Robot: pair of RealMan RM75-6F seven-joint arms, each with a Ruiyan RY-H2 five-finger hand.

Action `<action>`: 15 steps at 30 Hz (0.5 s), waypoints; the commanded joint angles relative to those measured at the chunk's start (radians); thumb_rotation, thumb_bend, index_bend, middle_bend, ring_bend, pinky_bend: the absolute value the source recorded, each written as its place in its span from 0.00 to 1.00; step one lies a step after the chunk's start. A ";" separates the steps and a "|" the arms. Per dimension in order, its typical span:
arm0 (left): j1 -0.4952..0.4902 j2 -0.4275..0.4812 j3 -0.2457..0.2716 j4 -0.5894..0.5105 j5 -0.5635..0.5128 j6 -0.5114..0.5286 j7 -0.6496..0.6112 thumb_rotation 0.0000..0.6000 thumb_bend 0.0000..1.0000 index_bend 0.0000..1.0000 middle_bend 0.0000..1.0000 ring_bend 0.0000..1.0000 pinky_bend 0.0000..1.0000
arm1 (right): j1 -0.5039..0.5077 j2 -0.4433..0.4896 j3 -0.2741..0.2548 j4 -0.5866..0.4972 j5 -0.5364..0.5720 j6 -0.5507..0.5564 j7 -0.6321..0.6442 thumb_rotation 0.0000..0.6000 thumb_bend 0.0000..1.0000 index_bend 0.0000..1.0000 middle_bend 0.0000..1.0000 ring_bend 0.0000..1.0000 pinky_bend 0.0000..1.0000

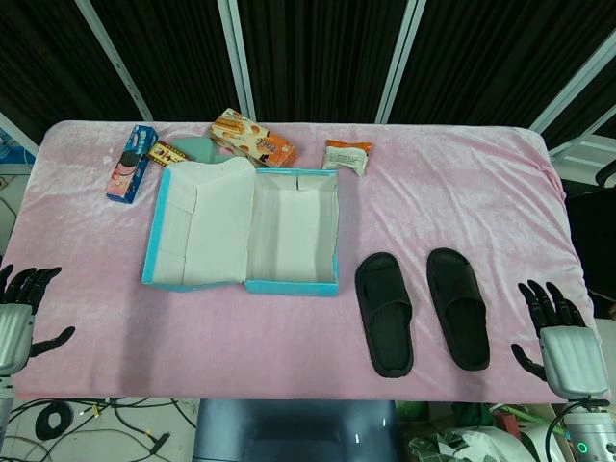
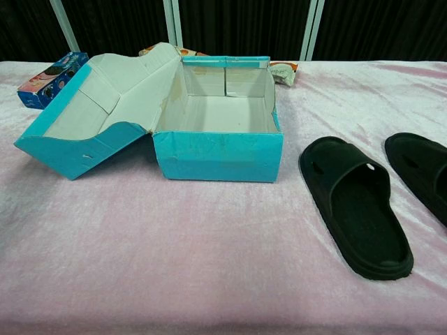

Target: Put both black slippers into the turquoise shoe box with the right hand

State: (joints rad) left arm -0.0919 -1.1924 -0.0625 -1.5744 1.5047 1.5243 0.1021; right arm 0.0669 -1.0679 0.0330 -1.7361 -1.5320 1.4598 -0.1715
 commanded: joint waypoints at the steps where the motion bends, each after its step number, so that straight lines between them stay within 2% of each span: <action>1: -0.004 -0.001 -0.001 0.003 -0.003 -0.007 0.001 1.00 0.00 0.17 0.21 0.12 0.04 | 0.027 0.007 0.002 0.000 -0.011 -0.036 0.041 1.00 0.16 0.00 0.07 0.02 0.18; 15: 0.000 0.020 -0.002 -0.027 0.005 0.008 0.012 1.00 0.00 0.17 0.21 0.12 0.04 | 0.077 0.007 0.027 0.008 0.001 -0.085 0.051 1.00 0.16 0.00 0.07 0.02 0.18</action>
State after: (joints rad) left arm -0.0917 -1.1733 -0.0636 -1.5998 1.5098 1.5322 0.1133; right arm 0.1349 -1.0654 0.0548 -1.7286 -1.5340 1.3848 -0.1247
